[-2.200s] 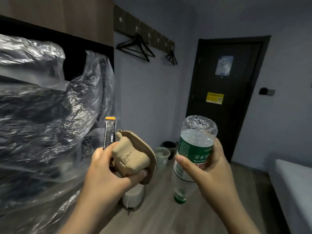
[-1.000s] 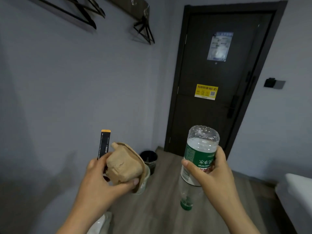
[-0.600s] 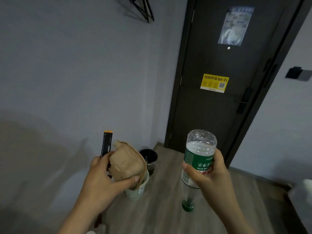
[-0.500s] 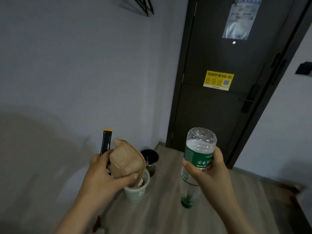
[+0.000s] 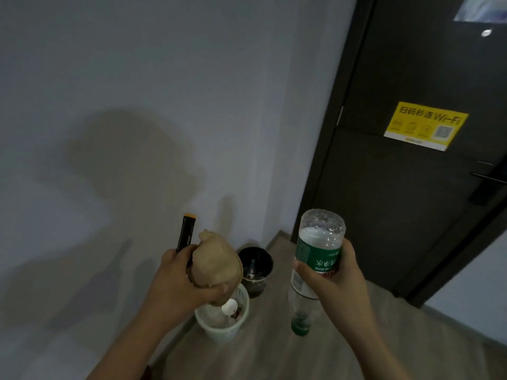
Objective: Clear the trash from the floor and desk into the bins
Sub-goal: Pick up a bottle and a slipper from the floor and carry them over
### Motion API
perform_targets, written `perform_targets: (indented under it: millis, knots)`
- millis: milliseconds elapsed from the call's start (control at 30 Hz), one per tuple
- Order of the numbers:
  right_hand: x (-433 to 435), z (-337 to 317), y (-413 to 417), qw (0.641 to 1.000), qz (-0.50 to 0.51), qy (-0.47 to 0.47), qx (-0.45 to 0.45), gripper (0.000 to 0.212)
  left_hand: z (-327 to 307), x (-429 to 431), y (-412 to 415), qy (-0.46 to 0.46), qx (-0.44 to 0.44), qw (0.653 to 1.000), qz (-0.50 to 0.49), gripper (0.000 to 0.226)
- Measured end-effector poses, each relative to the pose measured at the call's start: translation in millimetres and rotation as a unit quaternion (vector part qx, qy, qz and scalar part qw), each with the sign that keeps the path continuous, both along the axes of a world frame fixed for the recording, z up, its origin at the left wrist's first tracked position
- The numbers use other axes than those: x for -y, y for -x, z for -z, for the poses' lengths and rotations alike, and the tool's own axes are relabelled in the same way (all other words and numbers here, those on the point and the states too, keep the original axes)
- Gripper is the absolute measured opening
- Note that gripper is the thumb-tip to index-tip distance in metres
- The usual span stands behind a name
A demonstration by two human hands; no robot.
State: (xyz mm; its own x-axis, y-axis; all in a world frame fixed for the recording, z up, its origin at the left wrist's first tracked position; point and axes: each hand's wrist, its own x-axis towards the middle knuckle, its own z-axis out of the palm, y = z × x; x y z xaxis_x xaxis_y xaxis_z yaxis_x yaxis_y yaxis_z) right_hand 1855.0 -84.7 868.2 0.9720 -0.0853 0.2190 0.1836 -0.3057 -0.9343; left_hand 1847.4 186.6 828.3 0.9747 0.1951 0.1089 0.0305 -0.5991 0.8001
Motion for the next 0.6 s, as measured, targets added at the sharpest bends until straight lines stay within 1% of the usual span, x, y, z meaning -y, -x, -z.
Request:
perform_targets:
  millis: [233,367,500,600]
  knots:
    - [-9,35,-116,0.999,-0.008,0.001,-0.050,0.057,60,-12,-118,-0.009,-0.108,0.994,0.028,0.076]
    - [-23,56,-186,0.995,-0.010,0.002,-0.102,0.057,96,-24,-186,-0.031,-0.167,0.984,0.054,0.083]
    - [-37,82,-244,0.993,-0.004,0.016,-0.118,0.065,126,-34,-237,-0.101,-0.240,0.962,0.086,0.075]
    - [-39,108,-278,0.992,-0.003,0.023,-0.127,0.066,155,-32,-268,-0.161,-0.285,0.936,0.126,0.087]
